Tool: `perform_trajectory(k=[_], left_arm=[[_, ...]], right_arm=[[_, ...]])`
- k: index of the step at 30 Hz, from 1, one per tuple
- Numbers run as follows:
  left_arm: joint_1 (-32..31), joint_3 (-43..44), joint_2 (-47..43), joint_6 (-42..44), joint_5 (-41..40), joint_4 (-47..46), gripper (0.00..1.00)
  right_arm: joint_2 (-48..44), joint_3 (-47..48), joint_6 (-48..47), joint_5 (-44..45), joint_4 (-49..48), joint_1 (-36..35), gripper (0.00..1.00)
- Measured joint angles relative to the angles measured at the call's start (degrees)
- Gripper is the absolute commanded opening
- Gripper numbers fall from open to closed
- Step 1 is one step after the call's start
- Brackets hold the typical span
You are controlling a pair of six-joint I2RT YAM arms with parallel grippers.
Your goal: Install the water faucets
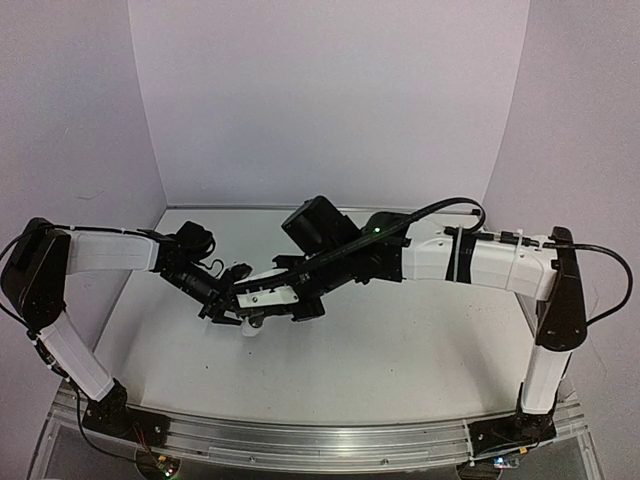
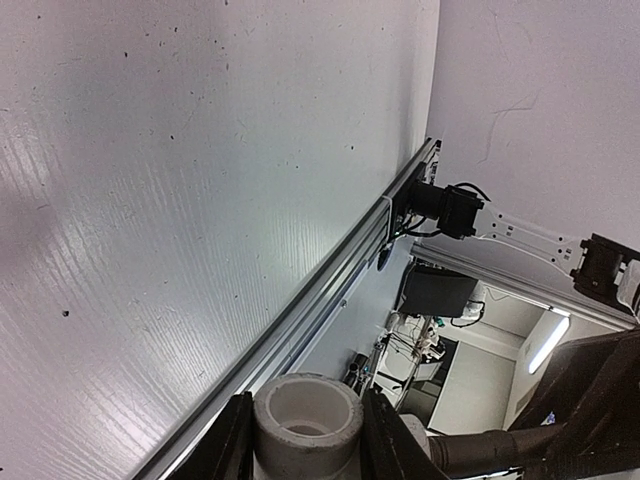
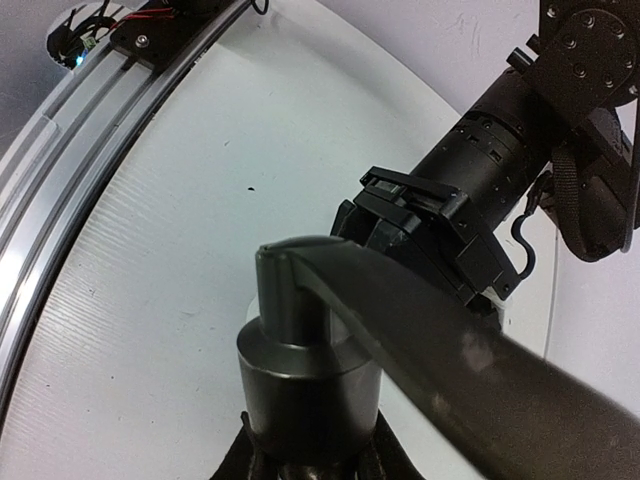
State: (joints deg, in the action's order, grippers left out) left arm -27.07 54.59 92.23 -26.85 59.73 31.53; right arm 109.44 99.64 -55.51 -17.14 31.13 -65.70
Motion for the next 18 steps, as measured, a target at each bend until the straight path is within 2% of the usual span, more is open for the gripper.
perform_trajectory(k=[10,18], left_arm=[[-0.01,0.0,0.0,-0.19,-0.4,0.06,0.0],[0.03,0.04,-1.16,-1.32,-2.95,-0.01,0.0]], right_arm=[[0.43,0.5,0.28,1.44,0.22,-0.75,0.0],[0.93,0.24,5.39,2.7,-1.62,-0.87,0.0]])
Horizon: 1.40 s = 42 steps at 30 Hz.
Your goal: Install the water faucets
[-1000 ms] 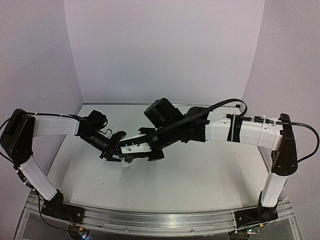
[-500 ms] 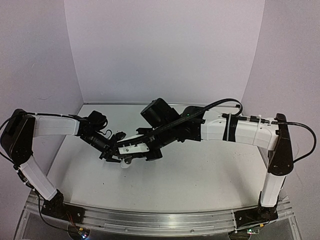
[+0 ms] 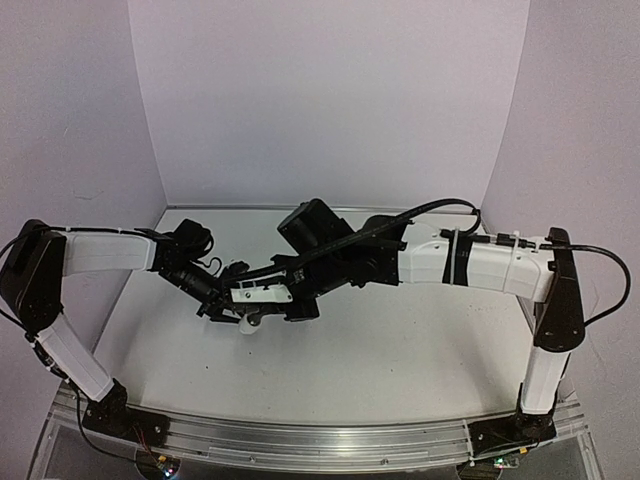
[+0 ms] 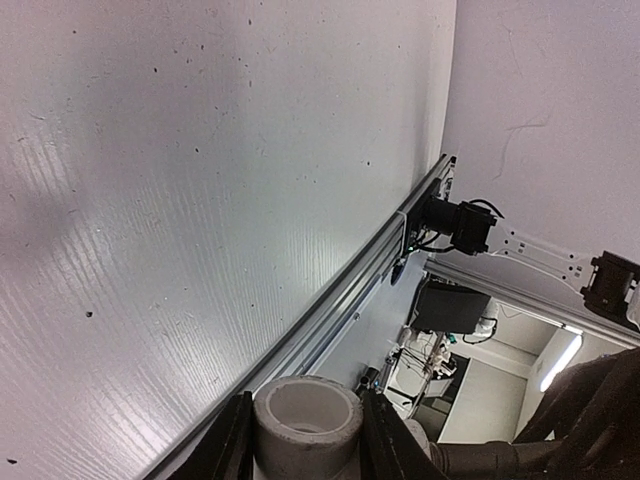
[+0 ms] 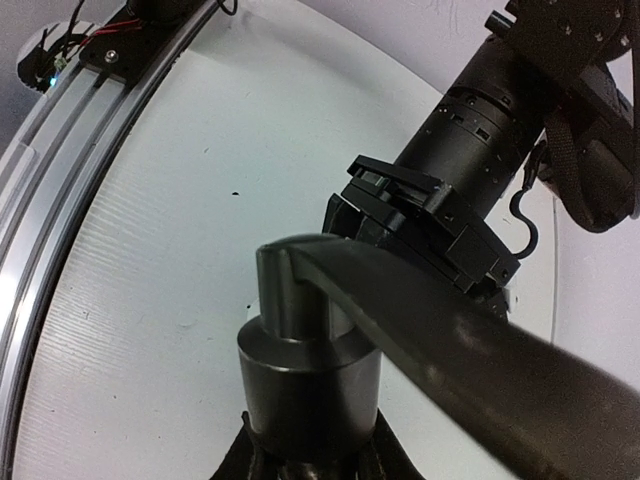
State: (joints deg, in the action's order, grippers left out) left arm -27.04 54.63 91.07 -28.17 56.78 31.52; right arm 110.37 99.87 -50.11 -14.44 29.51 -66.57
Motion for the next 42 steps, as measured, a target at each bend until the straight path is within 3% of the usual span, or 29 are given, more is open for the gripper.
perform_trajectory(k=[7,16,42], left_arm=[[0.53,-0.02,-2.19,-3.52,-3.88,-0.51,0.0],[3.09,-1.63,-6.9,-9.53,-9.68,-4.29,0.0],[3.65,-8.37,-14.95,-18.48,-17.8,-16.54,0.0]], right_arm=[[0.0,-0.62,4.97,2.19,-2.31,0.0,0.0],[0.02,-4.71,12.85,6.56,-13.03,0.07,0.0],[0.02,-11.0,35.8,6.81,-29.55,2.27,0.0]])
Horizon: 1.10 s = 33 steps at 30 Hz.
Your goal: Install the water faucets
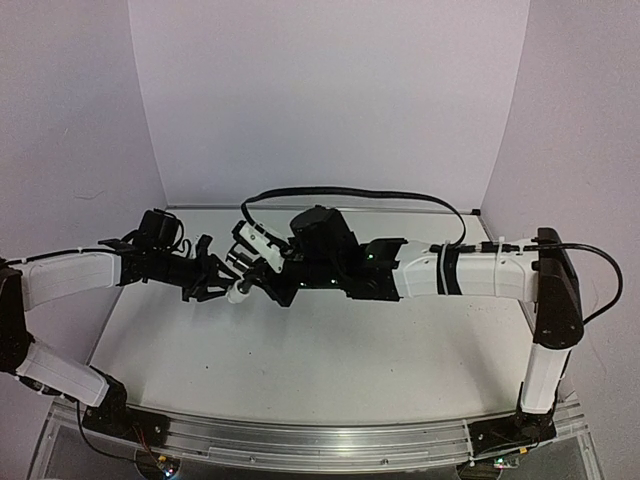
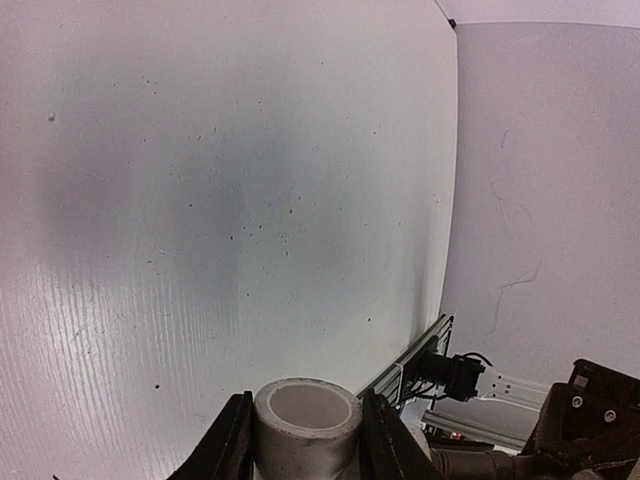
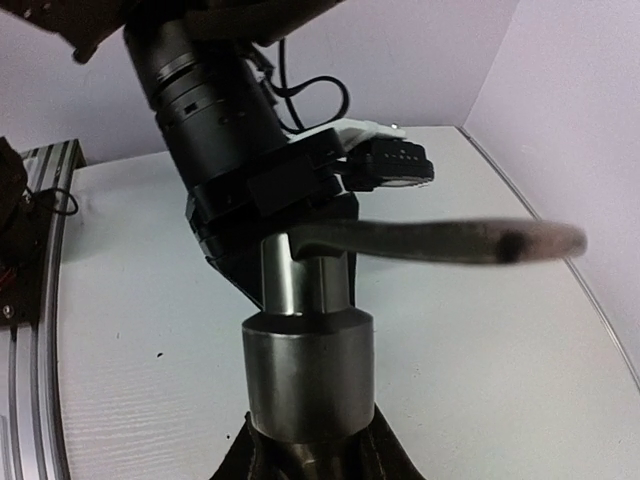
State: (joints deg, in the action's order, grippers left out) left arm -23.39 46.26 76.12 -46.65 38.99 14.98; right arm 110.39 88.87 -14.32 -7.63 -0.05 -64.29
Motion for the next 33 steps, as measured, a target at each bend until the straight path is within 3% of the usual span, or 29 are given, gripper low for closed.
perform_trajectory(k=[18,29,33], left_arm=[[0.84,-2.83,-4.89,-5.33,-12.51,-5.56,0.0],[0.51,-3.71,-6.73,-6.89,-21.57,-11.39,0.0],[-2.17,-3.66,-8.34,-7.05,-20.14,-17.89,0.0]], right_arm=[[4.98,3.72,22.06,7.31,-5.06,0.0,0.0],[9.57,11.17,34.11,11.64,0.17,-0.02,0.0],[13.02,12.9,37.61,11.27,2.8,-0.2,0.0]])
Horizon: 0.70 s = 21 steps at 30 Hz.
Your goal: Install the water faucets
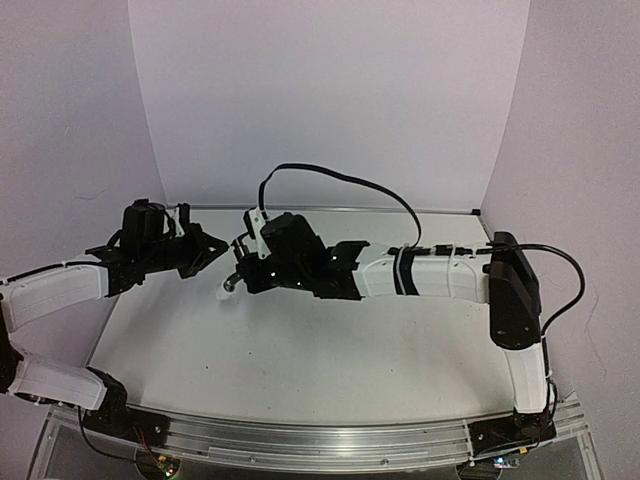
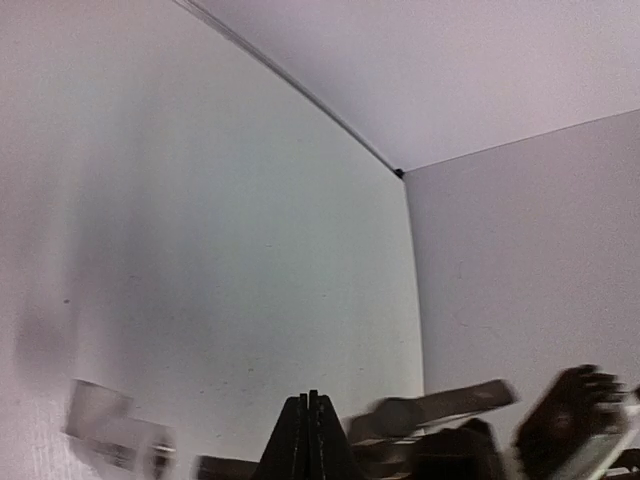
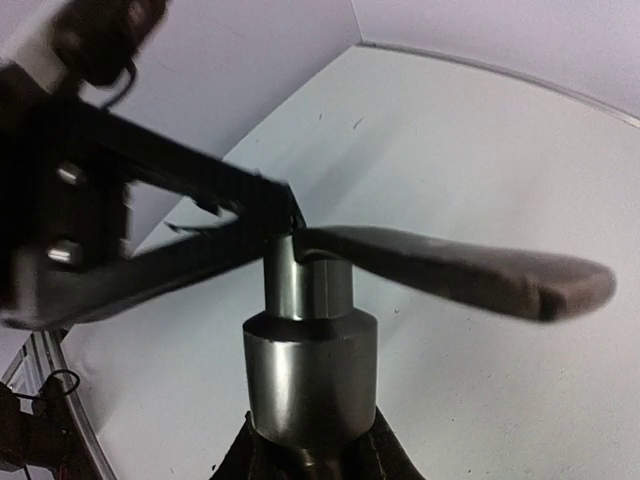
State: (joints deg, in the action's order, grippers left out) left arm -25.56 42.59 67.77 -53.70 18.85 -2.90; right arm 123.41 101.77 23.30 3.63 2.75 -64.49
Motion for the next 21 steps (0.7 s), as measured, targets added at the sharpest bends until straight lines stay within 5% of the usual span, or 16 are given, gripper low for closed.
perform_trajectory(k=[5,9,12,21], left_arm=[[-1.13,0.06,-0.64,-0.41,0.83,-4.08,0.04],[-0.98,0.06,-0.86,0.22,-1.11,-1.14,0.44],[-0.85,0.06,-0.88,1.94,-3.27,4.75,0.62],[-0.11,0.41,1.24,11.12,-2.49,17.85,0.7]], right_arm=[[1.84,-1.34,2.44,1.14,2.68,-0.21,0.0],[-0.23,-8.23,3.06,2.23,-0.03,0.6,0.0],[-4.02,-16.43,3.1,3.39,-0.47,2.48,0.0],[-13.44,-28.72,1.5,2.25,-4.51,8.06,0.0]])
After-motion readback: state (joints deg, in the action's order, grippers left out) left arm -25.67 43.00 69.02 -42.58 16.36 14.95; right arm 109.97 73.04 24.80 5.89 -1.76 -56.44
